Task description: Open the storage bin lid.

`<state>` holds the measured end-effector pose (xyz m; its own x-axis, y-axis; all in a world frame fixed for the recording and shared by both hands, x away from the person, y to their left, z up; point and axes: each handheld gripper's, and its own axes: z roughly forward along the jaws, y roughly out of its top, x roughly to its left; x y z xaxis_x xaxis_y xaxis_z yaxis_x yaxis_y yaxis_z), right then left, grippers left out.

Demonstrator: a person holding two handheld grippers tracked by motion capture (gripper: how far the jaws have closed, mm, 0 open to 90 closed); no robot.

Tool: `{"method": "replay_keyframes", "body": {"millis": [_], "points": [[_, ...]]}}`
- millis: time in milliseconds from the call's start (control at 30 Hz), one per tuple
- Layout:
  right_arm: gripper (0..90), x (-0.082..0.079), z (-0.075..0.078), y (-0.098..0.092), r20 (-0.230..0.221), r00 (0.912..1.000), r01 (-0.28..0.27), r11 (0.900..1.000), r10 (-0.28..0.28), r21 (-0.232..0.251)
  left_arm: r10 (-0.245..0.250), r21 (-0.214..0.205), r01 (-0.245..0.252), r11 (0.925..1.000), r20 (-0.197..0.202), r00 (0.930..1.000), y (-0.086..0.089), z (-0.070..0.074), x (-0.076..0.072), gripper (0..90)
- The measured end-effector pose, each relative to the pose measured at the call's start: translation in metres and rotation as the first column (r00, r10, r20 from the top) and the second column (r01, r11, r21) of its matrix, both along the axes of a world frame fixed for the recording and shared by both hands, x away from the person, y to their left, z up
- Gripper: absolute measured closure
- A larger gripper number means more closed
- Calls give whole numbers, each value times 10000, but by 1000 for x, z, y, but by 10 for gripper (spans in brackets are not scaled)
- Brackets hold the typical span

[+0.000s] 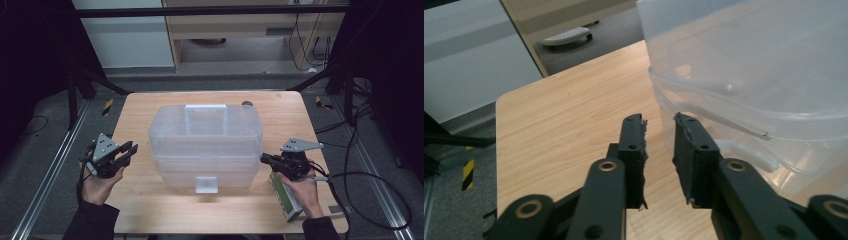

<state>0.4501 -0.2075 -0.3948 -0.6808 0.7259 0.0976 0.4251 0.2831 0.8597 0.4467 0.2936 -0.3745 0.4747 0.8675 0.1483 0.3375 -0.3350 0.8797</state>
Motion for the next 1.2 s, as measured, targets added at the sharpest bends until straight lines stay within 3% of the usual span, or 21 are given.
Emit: {"method": "replay_keyframes", "body": {"millis": [33, 67, 333, 467, 900, 1200], "points": [[900, 0, 0, 0, 25, 10000, 0, 10000, 0, -17, -16, -166, 15, 9999, -46, 10000, 0, -2, -1, 754], [900, 0, -1, 0, 25, 10000, -1, 10000, 2, -25, 161, -157, -161, 9997, -21, 9999, -1, -6, -2, 765], [900, 0, -1, 0, 63, 10000, 31, 10000, -31, -9, 6, -123, -10, 9999, -262, 9997, -4, -18, -6, 828], [900, 0, -1, 1, 54, 10000, 41, 10000, -41, 1, -312, -49, 309, 9995, -701, 9971, -10, -25, -6, 857], [900, 0, -1, 0, 58, 10000, 32, 10000, -32, -3, -1071, -290, 1052, 9940, -768, 9913, -29, -23, -9, 892], [900, 0, 0, 0, 30, 10000, 94, 9999, -94, 105, -1395, -510, 1367, 9893, -560, 9886, -35, -19, -11, 892]]}}
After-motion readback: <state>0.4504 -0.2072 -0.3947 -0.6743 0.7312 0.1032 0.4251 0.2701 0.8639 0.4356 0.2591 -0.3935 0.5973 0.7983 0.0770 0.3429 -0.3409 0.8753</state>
